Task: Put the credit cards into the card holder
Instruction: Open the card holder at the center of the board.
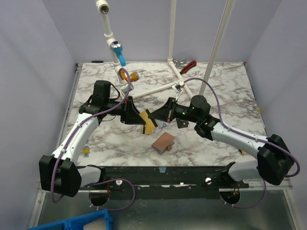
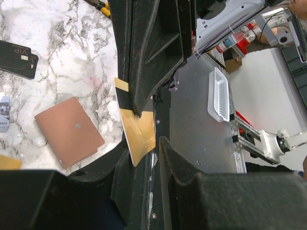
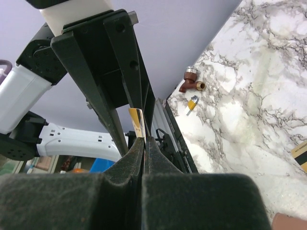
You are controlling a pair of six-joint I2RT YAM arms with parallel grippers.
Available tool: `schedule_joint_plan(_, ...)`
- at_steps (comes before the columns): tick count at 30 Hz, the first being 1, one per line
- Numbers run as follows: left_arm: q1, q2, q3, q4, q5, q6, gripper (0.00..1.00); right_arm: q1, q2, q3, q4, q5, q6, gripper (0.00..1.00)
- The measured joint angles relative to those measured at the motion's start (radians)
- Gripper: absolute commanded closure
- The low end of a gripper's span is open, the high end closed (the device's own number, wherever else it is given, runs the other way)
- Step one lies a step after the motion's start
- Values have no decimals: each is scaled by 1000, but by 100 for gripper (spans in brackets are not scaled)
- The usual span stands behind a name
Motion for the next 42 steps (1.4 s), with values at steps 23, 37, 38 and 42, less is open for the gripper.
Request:
schedule_joint_plan(23,-5,-2,-26,86,2,-156,100,-36,13,-10,88,-183,-16,92)
schedule_joint_plan(37,-3,19,16,39,11,-125,87,-36,8,30,-24,-243,-79,99)
schedule_joint_plan(38,-3,23,29,20,10,-110,78,-37,8,30,-24,-243,-79,99)
schedule_joint_plan(42,-3,23,40,2,7,-95,41,-37,7,30,-45,-243,-90,99)
